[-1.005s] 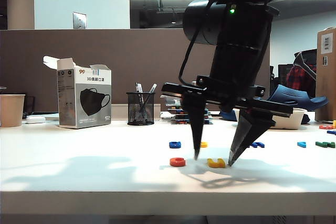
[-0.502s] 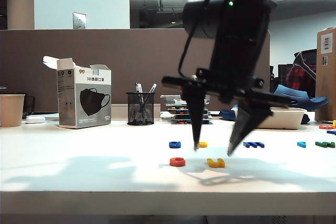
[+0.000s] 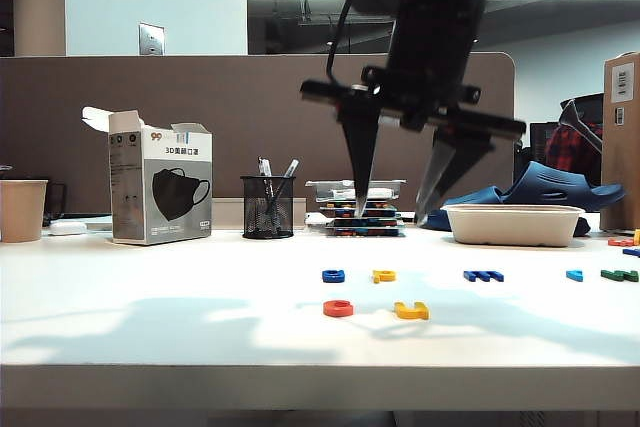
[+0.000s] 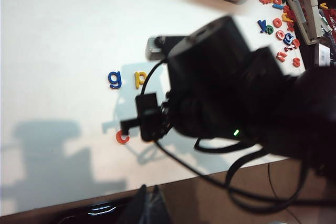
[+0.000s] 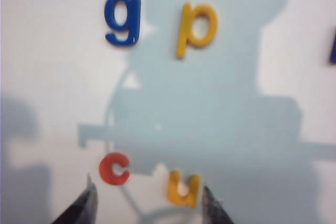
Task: Select the appropriate letters from the row of letter magnets placed on the table to arrange into the word "cup".
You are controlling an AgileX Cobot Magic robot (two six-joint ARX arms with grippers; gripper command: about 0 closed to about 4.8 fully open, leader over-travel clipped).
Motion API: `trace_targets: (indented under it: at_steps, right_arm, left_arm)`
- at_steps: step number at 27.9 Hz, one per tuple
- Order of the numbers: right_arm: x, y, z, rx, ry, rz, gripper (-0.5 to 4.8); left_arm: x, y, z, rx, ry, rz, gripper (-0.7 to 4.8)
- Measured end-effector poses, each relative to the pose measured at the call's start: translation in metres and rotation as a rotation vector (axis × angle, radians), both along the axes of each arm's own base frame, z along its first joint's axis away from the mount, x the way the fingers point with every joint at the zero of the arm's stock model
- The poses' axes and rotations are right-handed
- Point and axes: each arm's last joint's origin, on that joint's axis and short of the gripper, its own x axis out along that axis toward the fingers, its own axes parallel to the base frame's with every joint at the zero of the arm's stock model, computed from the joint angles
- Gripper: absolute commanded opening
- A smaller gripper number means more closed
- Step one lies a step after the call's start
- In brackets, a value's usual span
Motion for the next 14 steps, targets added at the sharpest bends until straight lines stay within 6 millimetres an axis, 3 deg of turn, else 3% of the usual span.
trace_targets:
  at_steps: [6,14]
  right_arm:
    - [0.016,-0.024,0.016,-0.039,-0.011,-0.021,2.53]
    - [0.027,-0.052,0.017,-0.092,0.010,-0.038,2.52]
  left_arm:
    - [0.000,0.000,0.000,0.000,0.000,0.000,-0.05]
    - [0.000,0.000,0.000,0.000,0.000,0.000,-0.05]
